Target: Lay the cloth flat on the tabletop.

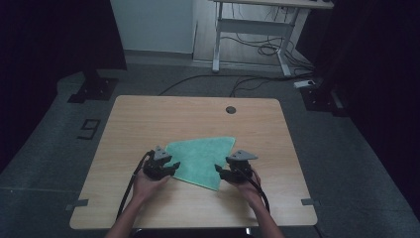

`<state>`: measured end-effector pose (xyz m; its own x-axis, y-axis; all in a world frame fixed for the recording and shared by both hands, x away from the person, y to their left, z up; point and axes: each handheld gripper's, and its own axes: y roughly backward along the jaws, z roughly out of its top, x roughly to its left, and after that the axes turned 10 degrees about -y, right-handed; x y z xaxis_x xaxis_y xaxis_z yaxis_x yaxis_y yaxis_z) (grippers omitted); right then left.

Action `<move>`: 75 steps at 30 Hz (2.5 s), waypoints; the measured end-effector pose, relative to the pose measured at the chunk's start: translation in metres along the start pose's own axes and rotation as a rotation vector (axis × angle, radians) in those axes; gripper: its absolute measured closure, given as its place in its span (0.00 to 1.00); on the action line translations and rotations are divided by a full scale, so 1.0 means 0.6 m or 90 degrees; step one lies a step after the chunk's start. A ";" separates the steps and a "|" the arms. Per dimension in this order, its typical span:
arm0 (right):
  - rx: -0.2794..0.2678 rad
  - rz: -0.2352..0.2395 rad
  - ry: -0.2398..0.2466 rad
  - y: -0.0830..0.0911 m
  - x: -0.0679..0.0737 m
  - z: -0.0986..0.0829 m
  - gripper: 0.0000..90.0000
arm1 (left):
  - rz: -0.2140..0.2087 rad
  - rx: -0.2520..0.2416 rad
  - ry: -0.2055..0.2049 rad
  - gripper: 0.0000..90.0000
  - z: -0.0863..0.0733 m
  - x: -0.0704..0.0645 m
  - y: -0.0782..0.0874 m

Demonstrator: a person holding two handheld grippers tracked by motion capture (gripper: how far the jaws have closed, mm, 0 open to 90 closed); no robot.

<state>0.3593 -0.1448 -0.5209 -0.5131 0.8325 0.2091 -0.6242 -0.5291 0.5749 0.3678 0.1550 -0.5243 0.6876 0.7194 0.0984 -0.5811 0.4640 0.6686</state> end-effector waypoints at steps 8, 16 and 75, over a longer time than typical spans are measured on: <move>0.063 0.029 0.022 -0.044 0.026 -0.023 0.47 | -0.022 0.048 0.008 0.60 -0.019 -0.008 -0.017; 0.085 0.030 0.040 -0.031 0.031 -0.042 0.49 | -0.027 0.023 0.016 0.60 -0.043 -0.039 0.005; 0.000 0.011 -0.030 0.066 -0.026 -0.033 0.47 | -0.083 -0.033 -0.134 0.93 0.027 -0.155 -0.016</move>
<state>0.3307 -0.1822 -0.5170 -0.4958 0.8299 0.2559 -0.6157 -0.5437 0.5703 0.3164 0.0754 -0.5280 0.8304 0.5310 0.1685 -0.4995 0.5759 0.6472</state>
